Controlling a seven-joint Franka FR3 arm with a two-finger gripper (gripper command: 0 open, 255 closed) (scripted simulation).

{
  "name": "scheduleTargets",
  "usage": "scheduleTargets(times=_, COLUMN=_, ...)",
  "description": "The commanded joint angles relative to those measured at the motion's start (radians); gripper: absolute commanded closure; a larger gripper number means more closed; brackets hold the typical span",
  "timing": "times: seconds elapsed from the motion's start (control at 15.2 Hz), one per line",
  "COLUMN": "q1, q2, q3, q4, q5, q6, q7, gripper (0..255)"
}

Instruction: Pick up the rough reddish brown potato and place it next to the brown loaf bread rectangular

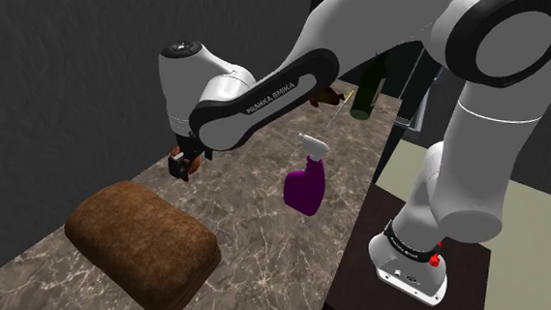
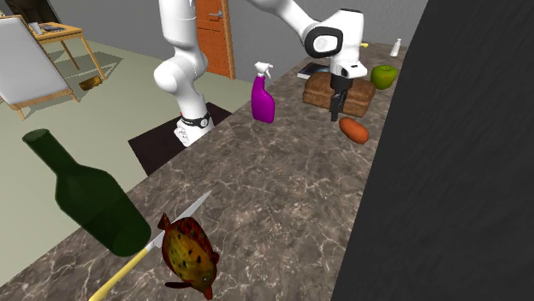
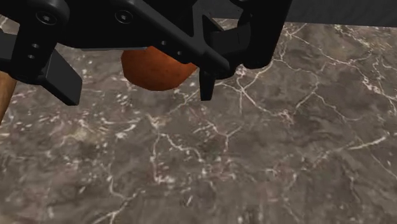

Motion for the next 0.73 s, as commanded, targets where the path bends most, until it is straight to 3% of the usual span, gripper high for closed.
scheduleTargets(times=0.0, q1=0.000, q2=-0.032, q3=0.004, q4=0.008, q5=0.011, q6=-0.040, q7=-0.007, gripper=0)
scheduleTargets(times=0.13, q1=0.001, q2=-0.065, q3=0.008, q4=0.028, q5=0.023, q6=-0.091, q7=-0.015, gripper=0)
scheduleTargets(times=0.66, q1=0.001, q2=-0.064, q3=0.008, q4=0.028, q5=0.023, q6=-0.091, q7=-0.015, gripper=0)
